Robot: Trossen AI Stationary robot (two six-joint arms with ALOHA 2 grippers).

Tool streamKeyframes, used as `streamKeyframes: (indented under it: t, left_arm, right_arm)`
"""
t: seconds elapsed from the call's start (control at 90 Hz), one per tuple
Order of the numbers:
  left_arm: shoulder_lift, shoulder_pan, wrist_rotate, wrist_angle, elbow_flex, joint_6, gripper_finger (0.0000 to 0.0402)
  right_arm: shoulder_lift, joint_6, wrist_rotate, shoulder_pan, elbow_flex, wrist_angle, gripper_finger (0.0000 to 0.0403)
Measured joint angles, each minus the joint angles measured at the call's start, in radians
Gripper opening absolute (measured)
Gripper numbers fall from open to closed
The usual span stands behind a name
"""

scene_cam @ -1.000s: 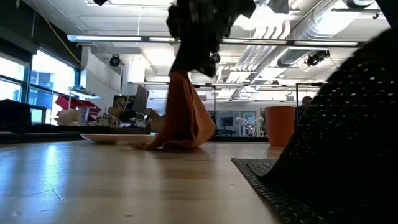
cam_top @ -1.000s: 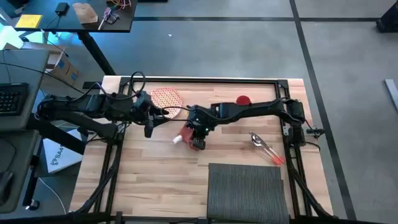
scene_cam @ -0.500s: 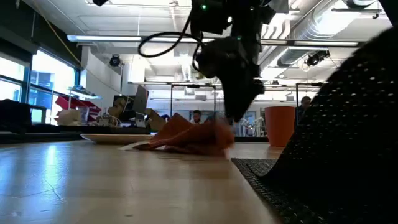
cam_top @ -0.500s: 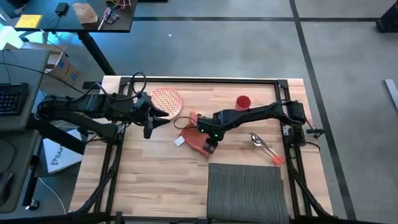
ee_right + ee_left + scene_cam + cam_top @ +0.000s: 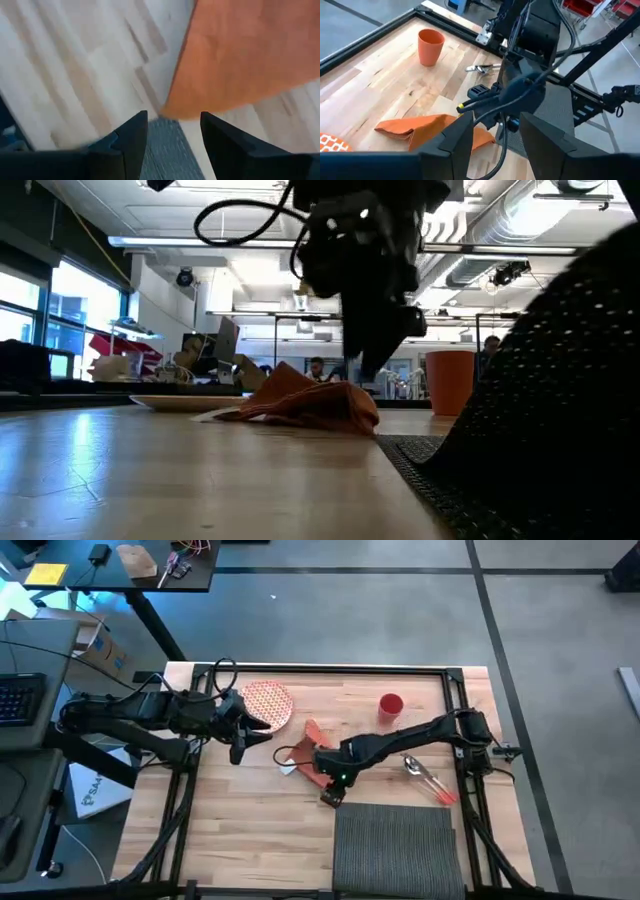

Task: Set table place
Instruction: Fold the orange table napkin

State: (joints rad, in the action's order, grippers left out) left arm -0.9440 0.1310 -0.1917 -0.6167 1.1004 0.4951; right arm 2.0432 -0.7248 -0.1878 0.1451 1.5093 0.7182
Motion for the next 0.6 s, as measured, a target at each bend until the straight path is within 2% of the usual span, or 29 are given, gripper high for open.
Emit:
streamKeyframes:
  t: [0.1, 0.167, 0.233, 0.311, 0.378, 0.522, 0.6]
  left_arm:
    - [0.0, 0.0, 0.033, -0.003, 0.0, -0.001, 0.0145]
    - [0.0, 0.0, 0.055, -0.003, 0.0, -0.001, 0.0145]
    - [0.0, 0.0, 0.074, -0.004, 0.0, -0.002, 0.0145]
    - [0.0, 0.001, 0.108, -0.004, 0.0, -0.013, 0.0145]
    - [0.0, 0.001, 0.131, -0.007, 0.0, -0.029, 0.0145]
    - [0.0, 0.002, 0.186, -0.03, 0.0, -0.053, 0.0145]
    - [0.002, 0.002, 0.196, -0.037, 0.0, -0.057, 0.0145]
  right_arm:
    - [0.037, -0.083, 0.082, 0.019, 0.0, 0.008, 0.0162]
    - [0.048, -0.132, 0.112, 0.023, 0.0, 0.029, 0.0145]
    - [0.046, -0.155, 0.128, 0.021, 0.0, 0.026, 0.0108]
    - [0.037, -0.143, 0.125, 0.016, 0.0, 0.024, 0.004]
    - [0.023, -0.117, 0.103, 0.006, 0.0, 0.022, 0.0012]
    - [-0.028, -0.07, 0.015, -0.017, 0.05, 0.006, 0.0002]
    - [-0.062, -0.021, -0.087, -0.037, 0.101, -0.015, 0.0001]
